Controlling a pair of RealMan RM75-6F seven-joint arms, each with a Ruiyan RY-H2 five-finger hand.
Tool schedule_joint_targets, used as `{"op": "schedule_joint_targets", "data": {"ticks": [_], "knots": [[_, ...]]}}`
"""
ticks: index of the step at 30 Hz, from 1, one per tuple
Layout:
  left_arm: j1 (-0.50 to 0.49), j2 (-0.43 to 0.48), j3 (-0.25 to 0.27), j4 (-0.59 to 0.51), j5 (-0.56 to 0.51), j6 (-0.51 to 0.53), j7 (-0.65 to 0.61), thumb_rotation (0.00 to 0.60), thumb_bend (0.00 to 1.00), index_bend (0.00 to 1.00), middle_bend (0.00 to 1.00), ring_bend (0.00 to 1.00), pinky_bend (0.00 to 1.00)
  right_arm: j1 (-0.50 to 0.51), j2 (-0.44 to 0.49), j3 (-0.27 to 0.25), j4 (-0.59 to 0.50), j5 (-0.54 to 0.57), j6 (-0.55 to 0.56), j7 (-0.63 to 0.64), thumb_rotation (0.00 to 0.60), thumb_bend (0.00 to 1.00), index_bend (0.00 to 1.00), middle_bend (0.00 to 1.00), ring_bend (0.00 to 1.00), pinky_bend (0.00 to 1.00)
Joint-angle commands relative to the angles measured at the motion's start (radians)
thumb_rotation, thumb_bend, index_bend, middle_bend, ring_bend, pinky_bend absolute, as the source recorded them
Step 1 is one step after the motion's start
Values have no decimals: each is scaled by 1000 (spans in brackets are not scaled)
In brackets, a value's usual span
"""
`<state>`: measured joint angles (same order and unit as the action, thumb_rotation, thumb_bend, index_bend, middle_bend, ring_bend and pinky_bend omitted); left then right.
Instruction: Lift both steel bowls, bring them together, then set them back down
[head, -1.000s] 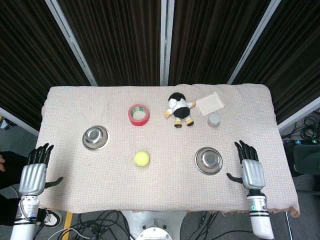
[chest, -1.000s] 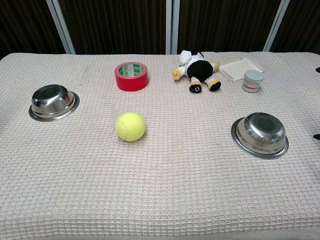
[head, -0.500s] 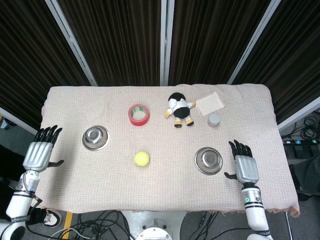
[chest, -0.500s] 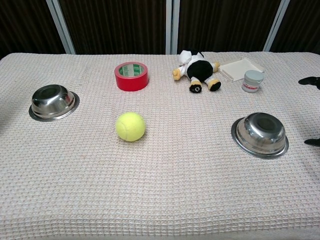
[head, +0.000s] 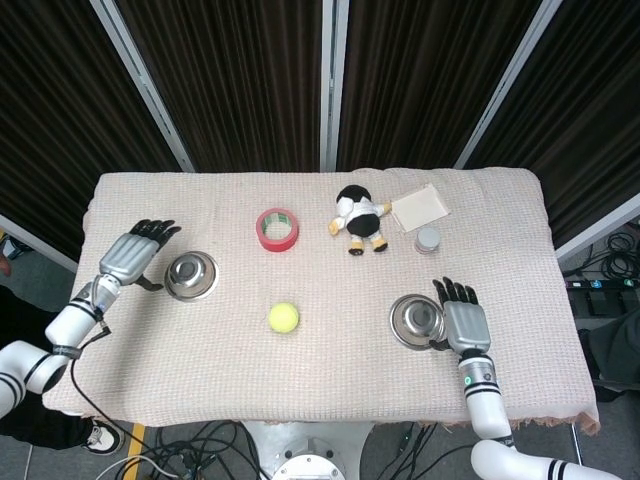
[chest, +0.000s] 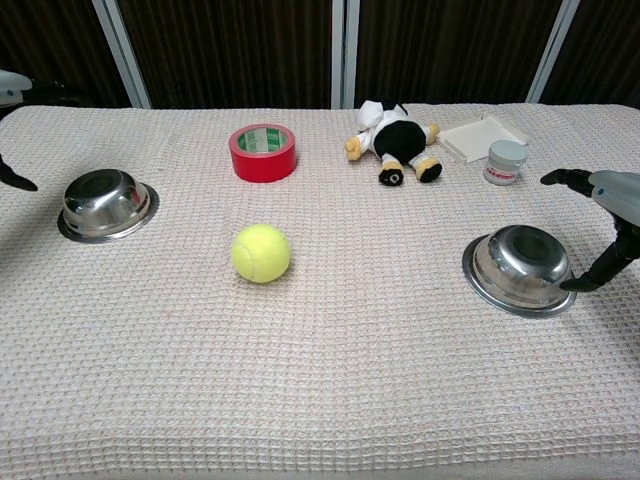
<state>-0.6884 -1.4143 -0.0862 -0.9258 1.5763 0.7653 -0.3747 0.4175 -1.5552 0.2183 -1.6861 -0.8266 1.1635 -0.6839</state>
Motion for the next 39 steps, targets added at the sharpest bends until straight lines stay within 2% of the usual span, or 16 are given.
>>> {"op": "schedule_joint_targets", "data": {"ticks": [1, 5, 11, 19, 23, 29, 34, 39], "knots": [[-50, -69, 60, 101, 42, -46, -130, 600, 0, 0, 0, 0, 29, 22, -15, 0, 11, 35, -11, -15, 600, 26, 0, 0, 0, 0], [-68, -98, 111, 162, 71, -57, -246, 600, 0, 0, 0, 0, 32, 47, -31, -6, 26, 73, -24, -26, 600, 26, 0, 0, 0, 0], [-87, -131, 157, 199, 101, -26, -384, 600, 0, 0, 0, 0, 41, 75, -46, -10, 45, 110, -24, -35, 600, 26, 0, 0, 0, 0], [-132, -207, 203, 290, 134, -15, -477, 600, 0, 33, 3, 0, 91, 114, -59, -10, 67, 171, -30, -53, 600, 29, 0, 0, 0, 0], [-137, -229, 221, 339, 133, -22, -508, 600, 0, 79, 38, 9, 156, 123, -61, -19, 76, 160, -29, -43, 600, 39, 0, 2, 0, 48], [-131, -231, 241, 373, 122, -31, -543, 600, 0, 139, 102, 59, 254, 137, -61, -37, 90, 140, -50, -19, 600, 52, 15, 77, 7, 141], [-128, -231, 250, 376, 111, -42, -561, 600, 0, 201, 189, 143, 352, 147, -62, -46, 96, 148, -61, -14, 600, 61, 131, 170, 98, 215], [-130, -231, 256, 366, 102, -53, -567, 600, 5, 308, 281, 237, 462, 151, -57, -51, 91, 155, -63, 1, 600, 77, 272, 263, 186, 298]]}}
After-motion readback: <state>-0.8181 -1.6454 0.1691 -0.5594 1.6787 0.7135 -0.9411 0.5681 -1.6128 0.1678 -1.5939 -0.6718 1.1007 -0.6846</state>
